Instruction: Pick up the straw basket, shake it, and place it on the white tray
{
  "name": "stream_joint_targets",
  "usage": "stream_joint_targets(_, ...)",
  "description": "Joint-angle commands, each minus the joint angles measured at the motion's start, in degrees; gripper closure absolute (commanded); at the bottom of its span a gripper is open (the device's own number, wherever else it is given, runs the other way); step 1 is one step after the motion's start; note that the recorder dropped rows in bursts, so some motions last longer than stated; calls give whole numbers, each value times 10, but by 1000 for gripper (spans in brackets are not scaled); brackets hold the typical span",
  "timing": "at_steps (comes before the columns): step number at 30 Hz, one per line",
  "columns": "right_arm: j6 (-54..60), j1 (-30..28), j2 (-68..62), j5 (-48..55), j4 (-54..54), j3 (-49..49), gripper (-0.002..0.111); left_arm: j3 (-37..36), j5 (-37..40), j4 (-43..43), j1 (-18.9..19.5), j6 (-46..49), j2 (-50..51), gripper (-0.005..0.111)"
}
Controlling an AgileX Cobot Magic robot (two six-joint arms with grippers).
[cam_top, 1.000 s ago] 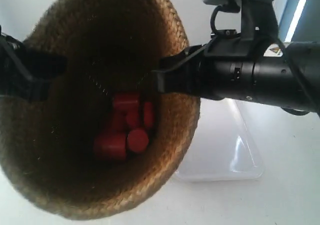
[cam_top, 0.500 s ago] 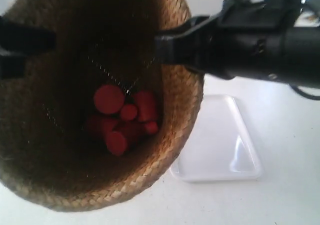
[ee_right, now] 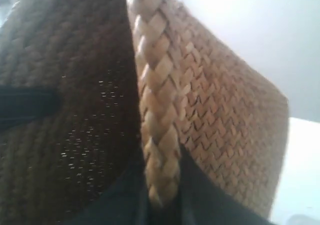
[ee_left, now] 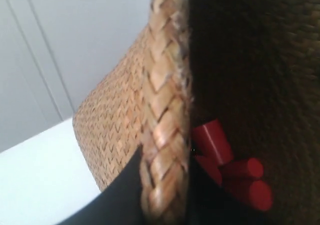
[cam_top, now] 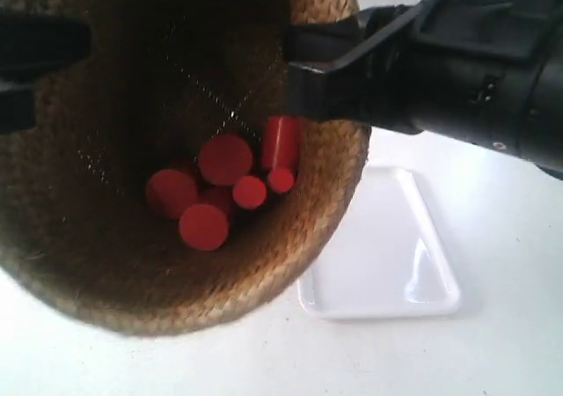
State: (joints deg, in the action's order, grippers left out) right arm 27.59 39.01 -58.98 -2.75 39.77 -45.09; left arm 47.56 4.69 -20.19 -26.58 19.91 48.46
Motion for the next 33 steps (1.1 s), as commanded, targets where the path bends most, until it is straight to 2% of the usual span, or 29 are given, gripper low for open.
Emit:
stream_joint_targets(1,23,-9,-54,-68,-5,22,108,-27,5,-13,-3,-10,46,107)
stream_joint_targets(3,7,-3,-17,50,-8,-10,108,4,58,-14,-17,-10,15,107)
stream_joint_targets(5,7,11,14,89,-12,-25,108,14,49,-12,-28,-5,-17,107)
stream_joint_targets(7,8,17,24,38,-32,-5,108,-5,-3,-12,-27,3,-27,107)
stream_joint_targets(10,13,-6,-29,-89,-40,47,108,-59,-97,-12,-14,4,25,107)
stream_joint_targets(11,14,-14,-42,-88,-38,49,108,-62,-93,-16,-13,-7,36,107)
stream_joint_targets(13,-15,-18,-32,-1,-34,25,108,-41,-55,-18,-22,-43,28,107)
stream_joint_targets(16,-11,6,26,89,-47,-18,108,6,-17,-13,-50,-19,-21,107)
stream_joint_targets(19,55,19,46,34,-69,2,108,-15,-64,0,-54,20,-28,107)
stream_joint_targets(22,70,-3,-7,-71,-66,46,108,-59,-111,-6,-45,26,31,107)
stream_joint_targets(24,44,-11,-24,-45,-38,37,108,-48,-77,-12,-46,-1,41,107)
stream_joint_targets(27,7,11,35,94,-28,-24,108,8,1,-5,-63,-2,-17,107)
stream_joint_targets(28,8,17,45,84,-35,-23,108,5,-9,7,-63,8,-25,107)
stream_joint_targets(29,11,17,34,16,-80,4,108,-23,-63,23,-55,15,-11,107)
stream_joint_targets(31,11,-10,-27,-72,-78,40,108,-67,-127,7,-39,3,49,107)
stream_joint_targets(32,0,-16,-39,-44,-63,34,108,-61,-110,0,-39,-23,52,107)
stream_joint_targets(33,-29,-15,-26,70,-47,-1,108,-33,-47,0,-49,-58,31,107)
